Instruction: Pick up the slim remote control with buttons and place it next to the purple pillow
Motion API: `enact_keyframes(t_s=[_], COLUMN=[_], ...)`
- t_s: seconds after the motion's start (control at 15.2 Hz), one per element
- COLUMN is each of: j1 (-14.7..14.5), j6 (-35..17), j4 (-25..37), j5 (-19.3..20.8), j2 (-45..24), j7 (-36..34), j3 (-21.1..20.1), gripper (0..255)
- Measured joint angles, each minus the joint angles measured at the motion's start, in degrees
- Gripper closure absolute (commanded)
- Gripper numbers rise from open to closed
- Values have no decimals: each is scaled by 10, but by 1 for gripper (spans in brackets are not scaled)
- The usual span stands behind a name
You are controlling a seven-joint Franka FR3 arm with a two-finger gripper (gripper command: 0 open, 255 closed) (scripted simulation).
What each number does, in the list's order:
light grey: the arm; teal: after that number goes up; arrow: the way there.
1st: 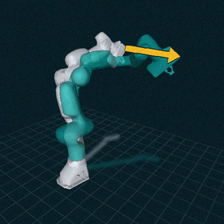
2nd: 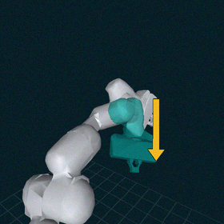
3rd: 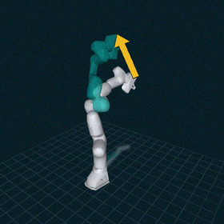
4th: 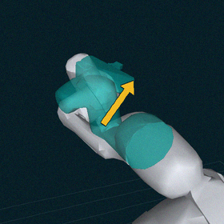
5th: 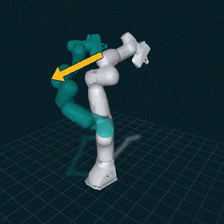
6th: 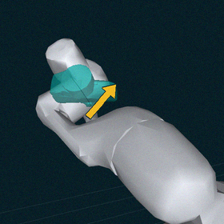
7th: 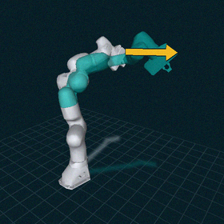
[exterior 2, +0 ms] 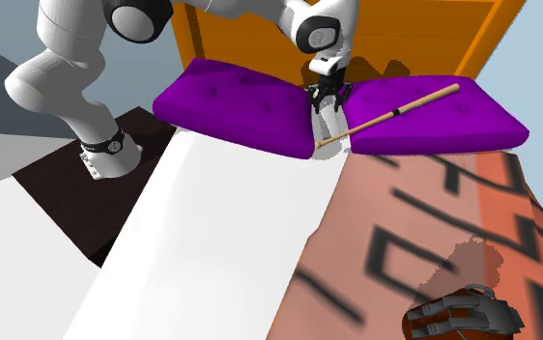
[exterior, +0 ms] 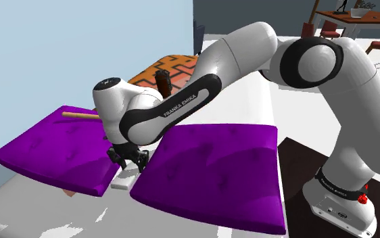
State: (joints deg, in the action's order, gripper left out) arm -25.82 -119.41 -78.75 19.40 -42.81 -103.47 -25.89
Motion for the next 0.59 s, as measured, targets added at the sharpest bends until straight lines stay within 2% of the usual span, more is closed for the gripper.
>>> enact_keyframes(t_s=[0.46, 0.59], j1=[4, 0], j6=[-53, -51], j4=[-11, -7], j5=[3, 4], j2=[-6, -8], j7=[1, -1], j3=[6, 10], gripper=[255, 255])
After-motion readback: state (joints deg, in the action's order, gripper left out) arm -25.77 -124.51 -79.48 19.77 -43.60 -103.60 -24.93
